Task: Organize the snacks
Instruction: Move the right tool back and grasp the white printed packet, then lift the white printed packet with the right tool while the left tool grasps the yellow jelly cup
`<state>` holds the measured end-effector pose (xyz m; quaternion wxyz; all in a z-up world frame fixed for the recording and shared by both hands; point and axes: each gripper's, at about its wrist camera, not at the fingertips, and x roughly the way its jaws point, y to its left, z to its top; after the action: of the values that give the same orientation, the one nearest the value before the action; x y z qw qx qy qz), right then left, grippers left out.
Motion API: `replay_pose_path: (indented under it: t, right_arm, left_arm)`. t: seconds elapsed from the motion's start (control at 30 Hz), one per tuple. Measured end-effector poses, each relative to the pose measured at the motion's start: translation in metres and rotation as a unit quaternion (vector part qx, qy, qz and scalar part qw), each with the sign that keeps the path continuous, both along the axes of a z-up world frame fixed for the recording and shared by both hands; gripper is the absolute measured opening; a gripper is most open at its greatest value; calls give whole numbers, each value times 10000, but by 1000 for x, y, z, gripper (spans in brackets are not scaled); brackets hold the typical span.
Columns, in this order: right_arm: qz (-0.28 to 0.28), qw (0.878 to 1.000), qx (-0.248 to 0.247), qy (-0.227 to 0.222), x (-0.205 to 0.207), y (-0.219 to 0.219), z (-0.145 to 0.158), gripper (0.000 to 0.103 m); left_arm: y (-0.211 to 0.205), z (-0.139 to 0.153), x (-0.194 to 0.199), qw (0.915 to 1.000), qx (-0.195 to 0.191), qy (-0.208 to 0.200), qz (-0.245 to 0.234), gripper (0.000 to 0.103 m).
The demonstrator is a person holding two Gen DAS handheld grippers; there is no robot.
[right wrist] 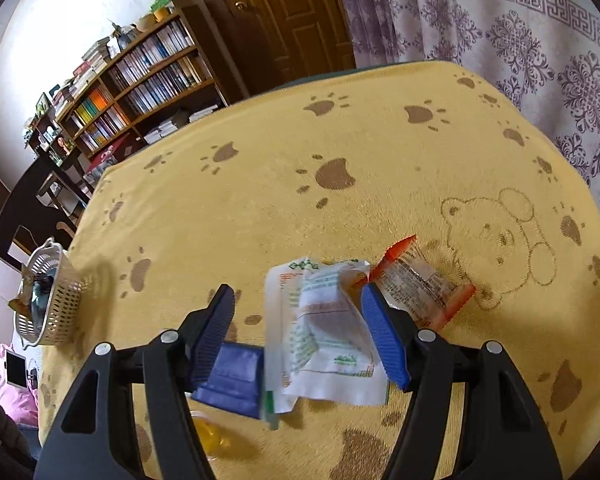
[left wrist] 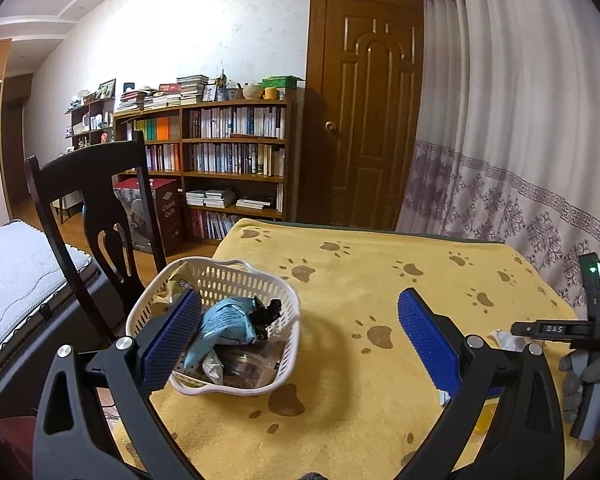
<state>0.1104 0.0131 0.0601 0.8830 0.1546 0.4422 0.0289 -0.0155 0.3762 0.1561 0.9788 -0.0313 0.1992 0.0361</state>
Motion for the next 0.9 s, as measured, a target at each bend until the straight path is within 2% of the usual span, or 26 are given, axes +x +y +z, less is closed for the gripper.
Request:
replay_pose_path:
  t: [0.3,0.53,0.67,0.77,0.83,0.9]
  right_arm:
    - [-11,9996,-4,294,16,2,-25,66]
    - [86,9988,-294,375,25,17,-34,70]
    - [178,9955,-855,378,25,31,-37,69]
    - [213,9891,-1413,355,24,42,-39,61]
    - [260,9875,-1528,296,21,44,-39,55]
    - [260,9862,-1616,252,17,43,-36,43]
  left_arm:
    - [-6,-3,1,9999,58,49,-89,100]
    - [-10,-4,2,9998,95,76,-146,100]
    - [-14,-7,4,9997,102,111,-202,100]
    - [-19,-10,6,9994,103,169,-274,100]
    - [-22,-12,6,9992,126,192,-324,100]
    - [-27,-14,6,9988,181,213,-391,100]
